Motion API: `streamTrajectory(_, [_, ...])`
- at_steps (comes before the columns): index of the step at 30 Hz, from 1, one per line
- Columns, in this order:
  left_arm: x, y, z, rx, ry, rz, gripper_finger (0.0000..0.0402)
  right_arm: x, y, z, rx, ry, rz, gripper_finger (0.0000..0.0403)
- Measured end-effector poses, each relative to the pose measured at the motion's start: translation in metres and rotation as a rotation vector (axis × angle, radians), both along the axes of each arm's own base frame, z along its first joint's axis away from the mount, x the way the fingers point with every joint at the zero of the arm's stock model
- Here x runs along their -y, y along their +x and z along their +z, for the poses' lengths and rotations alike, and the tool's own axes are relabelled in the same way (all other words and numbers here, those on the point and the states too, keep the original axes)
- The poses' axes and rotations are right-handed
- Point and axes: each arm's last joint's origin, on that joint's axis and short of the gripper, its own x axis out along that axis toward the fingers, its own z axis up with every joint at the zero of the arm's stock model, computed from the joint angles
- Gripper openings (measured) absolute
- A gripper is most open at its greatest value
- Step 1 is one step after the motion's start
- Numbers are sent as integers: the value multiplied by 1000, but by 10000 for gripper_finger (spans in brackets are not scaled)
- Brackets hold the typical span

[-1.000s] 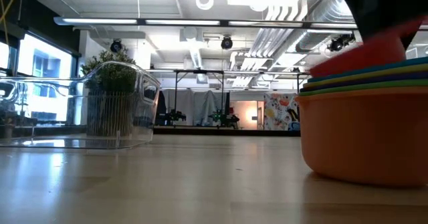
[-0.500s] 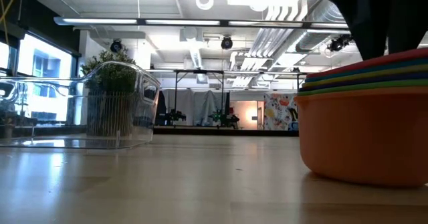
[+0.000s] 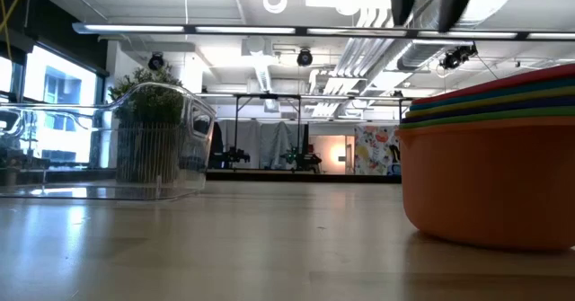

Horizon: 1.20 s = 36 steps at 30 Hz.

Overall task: Nest measuring cups in basket
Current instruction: Stack the red measuring cup on top of the light blue measuring cup, then stack the blue measuring cup on top of the red measuring cup

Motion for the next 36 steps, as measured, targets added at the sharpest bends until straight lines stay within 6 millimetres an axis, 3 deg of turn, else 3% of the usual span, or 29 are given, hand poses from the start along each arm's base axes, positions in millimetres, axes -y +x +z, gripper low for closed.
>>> streamTrajectory(11, [-12,-2,1,-9,11,47,67,-14,10,-30,-46,98,22,64])
streamTrajectory(22, [-13,-4,-1,-28,13,49,67,-12,2,-32,-143,86,3,64])
streamTrajectory(36, [-14,-4,-1,-41,33,34,67,-11,2,-25,-128,64,7,64])
